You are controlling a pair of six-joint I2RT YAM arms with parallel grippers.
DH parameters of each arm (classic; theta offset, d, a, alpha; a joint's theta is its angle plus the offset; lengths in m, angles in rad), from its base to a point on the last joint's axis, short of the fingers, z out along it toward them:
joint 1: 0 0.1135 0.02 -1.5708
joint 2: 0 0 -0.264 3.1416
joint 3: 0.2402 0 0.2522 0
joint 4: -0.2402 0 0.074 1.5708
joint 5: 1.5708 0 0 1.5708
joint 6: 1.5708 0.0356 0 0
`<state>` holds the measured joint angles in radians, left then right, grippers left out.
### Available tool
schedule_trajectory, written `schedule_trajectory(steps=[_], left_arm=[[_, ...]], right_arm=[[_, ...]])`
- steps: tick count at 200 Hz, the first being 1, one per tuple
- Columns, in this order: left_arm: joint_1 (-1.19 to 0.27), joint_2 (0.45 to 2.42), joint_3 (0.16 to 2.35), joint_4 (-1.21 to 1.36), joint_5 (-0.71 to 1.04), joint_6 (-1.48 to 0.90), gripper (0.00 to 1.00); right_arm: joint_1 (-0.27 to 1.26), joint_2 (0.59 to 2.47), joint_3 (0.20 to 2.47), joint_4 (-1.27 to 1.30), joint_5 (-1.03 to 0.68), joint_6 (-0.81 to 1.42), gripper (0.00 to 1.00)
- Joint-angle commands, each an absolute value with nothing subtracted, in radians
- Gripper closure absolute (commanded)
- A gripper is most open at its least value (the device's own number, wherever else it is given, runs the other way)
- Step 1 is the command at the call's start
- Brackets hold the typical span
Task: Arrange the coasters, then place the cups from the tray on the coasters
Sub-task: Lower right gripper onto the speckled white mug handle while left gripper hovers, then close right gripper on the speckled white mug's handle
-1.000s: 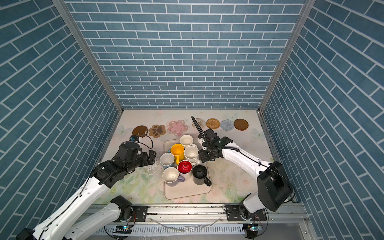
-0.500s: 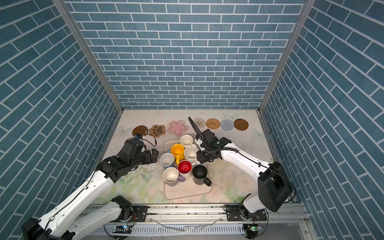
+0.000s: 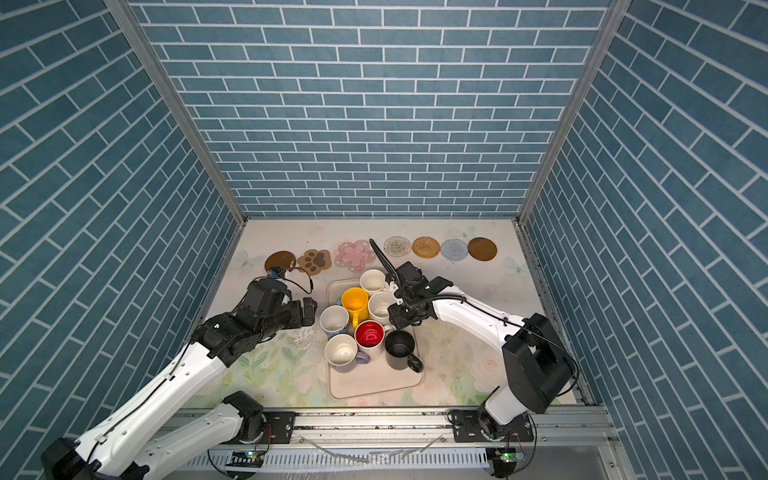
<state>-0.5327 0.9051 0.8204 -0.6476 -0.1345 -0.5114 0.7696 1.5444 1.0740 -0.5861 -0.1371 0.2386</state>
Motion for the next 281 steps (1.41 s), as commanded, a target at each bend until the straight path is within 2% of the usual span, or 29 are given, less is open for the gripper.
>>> schedule_trajectory(steps=[1,45,112,182,281], left_arm=[[-0.542,0.896,0.845,-0.674,-0.139,-0.512,0.01],[-0.55,0.904,0.847,-0.679,-0.139,-0.52,0.01],[-0.56,0.904,0.87,-0.699,-0.142,-0.523,0.01],[-0.565,0.909,0.906,-0.709,-0.142,-0.519,0.01],[-0.575,0.952,0.95,-0.692,-0.148,-0.512,0.01]], right_arm=[[0.778,1.564,1.037,-0.57,-0.113,0.253,0.54],[0.784,1.592,1.026,-0.556,-0.094,0.252,0.6],[0.788,1.595,1.022,-0.559,-0.046,0.253,0.76],[0.789,1.519,1.017,-0.582,-0.022,0.252,0.92],[0.789,1.407,1.053,-0.646,0.076,0.322,1.0]])
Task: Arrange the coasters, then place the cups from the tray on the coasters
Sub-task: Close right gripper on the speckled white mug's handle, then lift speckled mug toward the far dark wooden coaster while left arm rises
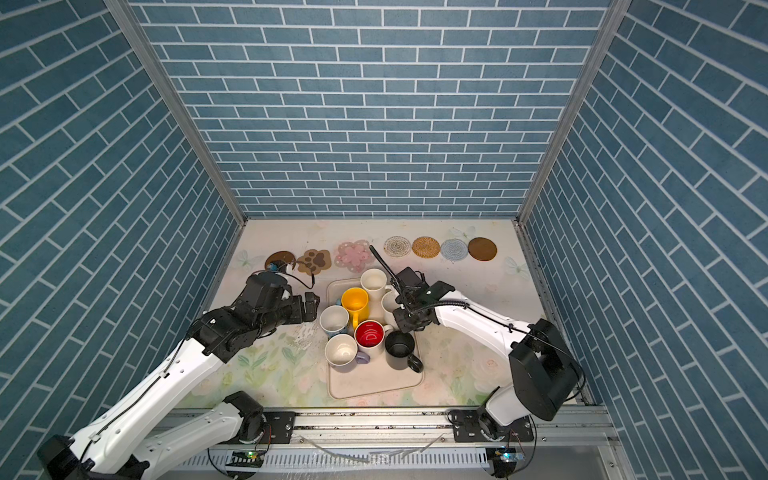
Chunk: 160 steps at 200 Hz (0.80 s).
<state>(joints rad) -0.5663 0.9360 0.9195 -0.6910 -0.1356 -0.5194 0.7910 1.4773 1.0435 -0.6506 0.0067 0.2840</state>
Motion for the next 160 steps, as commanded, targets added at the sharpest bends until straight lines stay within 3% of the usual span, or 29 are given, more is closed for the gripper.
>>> schedule_trajectory(steps=[1,90,160], left_arm=[[-0.575,0.952,0.95,-0.692,-0.147,-0.512,0.01],[-0.576,1.028,0.997,-0.656,-0.141,-0.499,0.01],[-0.577,1.137,1.069,-0.614,-0.13,-0.479,0.01]], right_arm=[[0.789,1.406,1.054,-0.647,0.077,0.322,1.0],[0.765,1.352,1.064,-0.639,0.197,0.354,1.0],[0.602,1.333,1.079,-0.59,0.168,0.371,1.0]])
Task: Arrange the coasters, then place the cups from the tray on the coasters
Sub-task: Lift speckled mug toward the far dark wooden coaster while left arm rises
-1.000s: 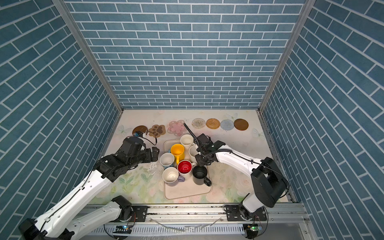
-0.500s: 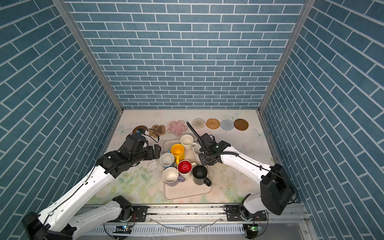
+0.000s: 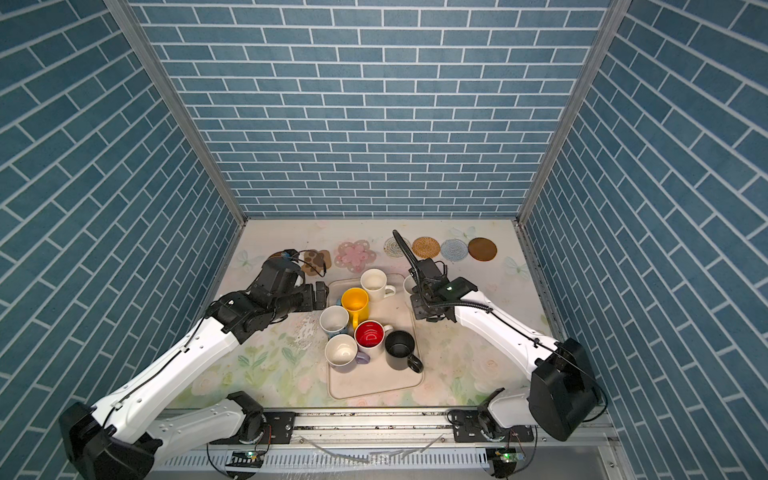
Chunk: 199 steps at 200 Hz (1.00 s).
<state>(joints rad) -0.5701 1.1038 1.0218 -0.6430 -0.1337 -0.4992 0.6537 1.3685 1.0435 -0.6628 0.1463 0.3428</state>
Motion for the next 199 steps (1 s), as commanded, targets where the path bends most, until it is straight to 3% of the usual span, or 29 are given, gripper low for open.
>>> schedule_trajectory(steps=[1,199], left_arm=[[-0.577,1.139,1.071,-0.613,-0.13,-0.478,0.01],[-0.565,1.853,1.811,-0.667,-0.064,-0.347,0.01]], right_arm=[[0.599,1.334,1.079,-0.59,0.168,0.371,1.0],[0.082,1.717,1.435,-0.403,0.086,0.268,1.0]])
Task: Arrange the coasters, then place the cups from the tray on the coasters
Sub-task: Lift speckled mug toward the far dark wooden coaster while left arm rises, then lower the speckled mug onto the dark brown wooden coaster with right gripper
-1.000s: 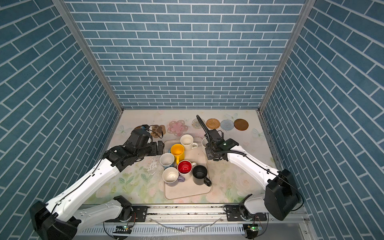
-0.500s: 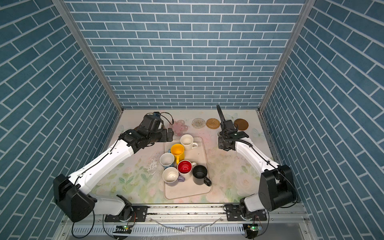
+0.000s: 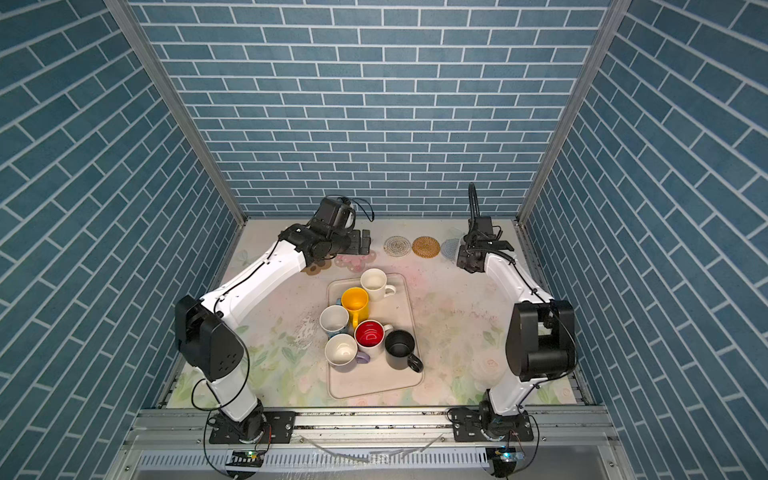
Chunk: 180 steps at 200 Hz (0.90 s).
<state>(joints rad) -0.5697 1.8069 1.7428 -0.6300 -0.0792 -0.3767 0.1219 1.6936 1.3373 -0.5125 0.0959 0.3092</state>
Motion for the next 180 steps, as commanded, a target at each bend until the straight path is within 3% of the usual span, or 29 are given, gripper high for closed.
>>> schedule_trajectory(steps=[1,56,180], left_arm=[[-0.565,1.855,1.813,-0.668,-0.063,-0.347,0.01],[-0.552,1.972,1.94,-0.701,-0.041,-0.331,0.01],[-0.549,2.017,1.944,-0.684,-0.037,-0.336,0.01]], right_arm=[[0.08,1.72,1.438,-0.4,0.085,0.266,1.0],[0.037,1.865,1.599,-0.378,0.104,0.197,1.0],[-0.018,2.057,1.774,-0.399,0.102,0.165,1.0]])
